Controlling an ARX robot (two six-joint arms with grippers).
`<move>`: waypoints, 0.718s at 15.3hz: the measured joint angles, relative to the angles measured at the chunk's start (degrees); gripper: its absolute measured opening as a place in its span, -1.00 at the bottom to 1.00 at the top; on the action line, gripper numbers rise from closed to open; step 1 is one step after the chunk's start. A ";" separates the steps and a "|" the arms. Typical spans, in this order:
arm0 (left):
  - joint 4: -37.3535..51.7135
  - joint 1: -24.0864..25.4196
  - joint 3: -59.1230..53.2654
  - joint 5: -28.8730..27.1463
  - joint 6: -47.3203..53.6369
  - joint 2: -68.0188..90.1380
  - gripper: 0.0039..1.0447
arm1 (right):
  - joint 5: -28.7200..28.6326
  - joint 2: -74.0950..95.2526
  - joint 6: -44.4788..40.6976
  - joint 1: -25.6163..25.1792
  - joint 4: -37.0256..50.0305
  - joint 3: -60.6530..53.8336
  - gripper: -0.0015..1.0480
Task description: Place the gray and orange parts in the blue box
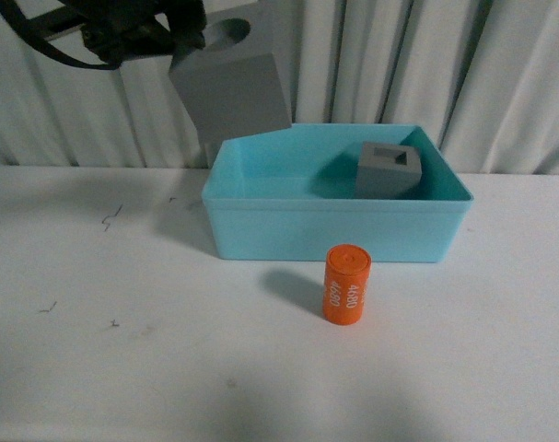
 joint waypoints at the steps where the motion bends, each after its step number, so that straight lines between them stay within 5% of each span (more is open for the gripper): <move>1: -0.55 -0.61 2.99 0.63 0.81 2.75 -0.66 | -0.02 0.00 0.00 0.00 0.00 0.00 0.87; 11: -4.24 0.17 25.55 3.54 9.29 27.15 -0.67 | 0.00 0.00 0.00 0.00 -0.02 0.00 0.87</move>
